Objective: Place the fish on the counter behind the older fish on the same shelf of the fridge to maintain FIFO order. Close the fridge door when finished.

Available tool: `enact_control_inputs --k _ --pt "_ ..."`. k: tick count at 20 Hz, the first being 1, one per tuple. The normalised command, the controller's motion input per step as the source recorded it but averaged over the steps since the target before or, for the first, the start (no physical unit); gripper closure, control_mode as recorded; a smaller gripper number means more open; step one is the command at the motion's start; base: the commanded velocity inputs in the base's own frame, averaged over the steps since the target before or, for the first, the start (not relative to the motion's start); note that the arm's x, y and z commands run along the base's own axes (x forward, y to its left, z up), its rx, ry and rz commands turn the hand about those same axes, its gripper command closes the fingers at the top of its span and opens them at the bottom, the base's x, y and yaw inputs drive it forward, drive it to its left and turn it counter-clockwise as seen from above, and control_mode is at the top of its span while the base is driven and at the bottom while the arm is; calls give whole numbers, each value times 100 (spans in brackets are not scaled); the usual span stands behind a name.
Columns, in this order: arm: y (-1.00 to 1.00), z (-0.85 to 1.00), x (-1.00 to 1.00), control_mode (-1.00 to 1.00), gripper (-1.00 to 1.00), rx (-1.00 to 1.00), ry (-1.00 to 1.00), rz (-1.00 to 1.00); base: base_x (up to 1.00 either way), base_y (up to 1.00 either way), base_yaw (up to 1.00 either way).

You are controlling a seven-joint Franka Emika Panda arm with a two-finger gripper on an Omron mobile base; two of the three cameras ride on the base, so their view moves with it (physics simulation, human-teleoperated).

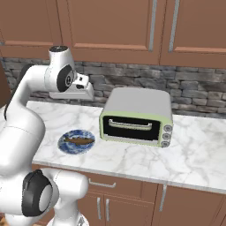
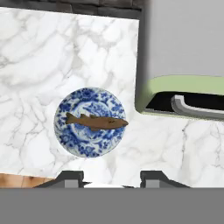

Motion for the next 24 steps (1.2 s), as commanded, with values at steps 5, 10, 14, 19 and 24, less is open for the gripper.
enact_control_inputs --k 5,10,14,19,24 --pt "7 -43 0 -100 -100 0 2 -3 0 0 0" --pt "21 -74 3 -100 -100 5 0 -28 0 0 0" --pt "24 -74 13 -100 -100 10 0 -57 0 0 0" --pt "22 -55 13 -100 -100 14 0 -62 0 0 0" --pt "6 -39 16 -100 -100 13 0 -53 0 0 0"
